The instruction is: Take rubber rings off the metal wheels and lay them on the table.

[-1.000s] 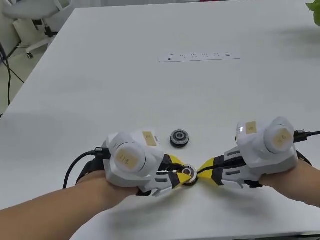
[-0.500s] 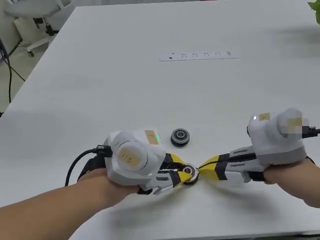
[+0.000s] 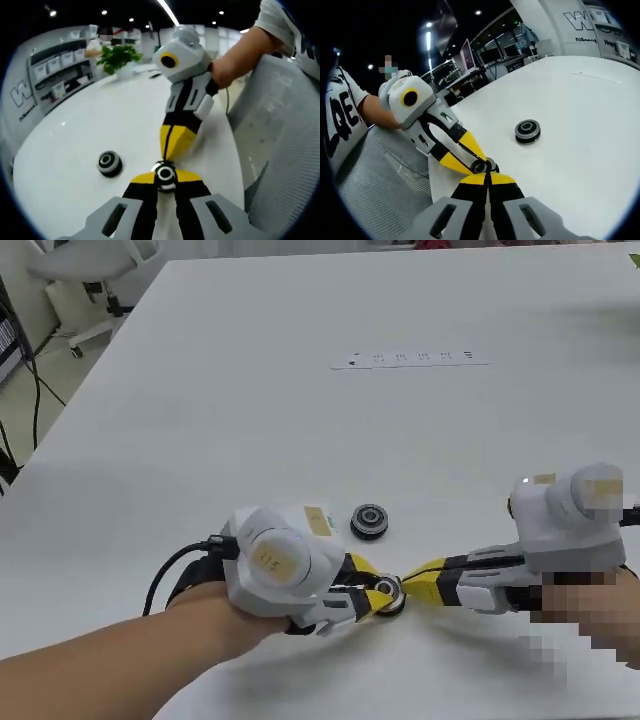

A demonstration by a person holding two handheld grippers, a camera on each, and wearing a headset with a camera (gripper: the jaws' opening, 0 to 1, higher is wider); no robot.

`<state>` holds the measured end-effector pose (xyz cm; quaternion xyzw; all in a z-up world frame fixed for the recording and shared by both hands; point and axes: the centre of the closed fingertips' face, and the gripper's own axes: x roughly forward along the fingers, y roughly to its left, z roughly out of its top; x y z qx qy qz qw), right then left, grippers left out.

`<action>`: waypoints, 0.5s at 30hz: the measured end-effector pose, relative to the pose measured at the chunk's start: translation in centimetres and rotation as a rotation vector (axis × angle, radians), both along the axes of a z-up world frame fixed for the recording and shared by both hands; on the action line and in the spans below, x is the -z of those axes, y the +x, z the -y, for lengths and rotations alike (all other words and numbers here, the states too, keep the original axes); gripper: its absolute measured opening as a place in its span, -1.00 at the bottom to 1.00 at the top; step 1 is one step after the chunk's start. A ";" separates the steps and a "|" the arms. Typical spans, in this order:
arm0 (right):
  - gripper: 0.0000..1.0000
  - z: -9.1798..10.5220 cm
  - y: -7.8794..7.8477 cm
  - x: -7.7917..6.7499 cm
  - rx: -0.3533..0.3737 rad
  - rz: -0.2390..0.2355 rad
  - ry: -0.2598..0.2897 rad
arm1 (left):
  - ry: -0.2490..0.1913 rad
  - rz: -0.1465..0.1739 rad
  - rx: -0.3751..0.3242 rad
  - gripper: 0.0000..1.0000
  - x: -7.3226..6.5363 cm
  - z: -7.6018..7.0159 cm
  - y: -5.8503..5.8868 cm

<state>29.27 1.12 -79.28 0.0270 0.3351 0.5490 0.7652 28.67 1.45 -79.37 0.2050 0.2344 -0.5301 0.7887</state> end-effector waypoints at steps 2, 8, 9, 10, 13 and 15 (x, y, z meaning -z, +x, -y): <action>-1.00 -0.1 -0.1 -0.1 -0.006 0.003 -0.002 | 0.002 0.001 0.000 -0.76 0.0 0.0 0.0; -1.00 -0.4 -0.3 -0.2 -0.018 0.005 0.010 | 0.002 0.000 0.000 -0.76 0.0 0.0 -0.1; -1.00 -0.5 -0.4 -0.3 -0.025 0.003 0.014 | 0.002 -0.001 0.001 -0.76 0.0 0.0 -0.1; -1.00 -0.6 -0.5 -0.3 -0.029 0.003 0.016 | 0.001 -0.001 0.001 -0.76 0.0 0.0 -0.1; -1.00 -2.2 -1.6 -1.6 -0.069 -0.016 0.091 | 0.001 0.000 0.000 -0.76 0.0 0.1 -0.1; -1.00 -2.0 -1.5 -1.3 -0.090 0.038 0.031 | -0.001 0.000 0.002 -0.76 0.0 0.1 -0.1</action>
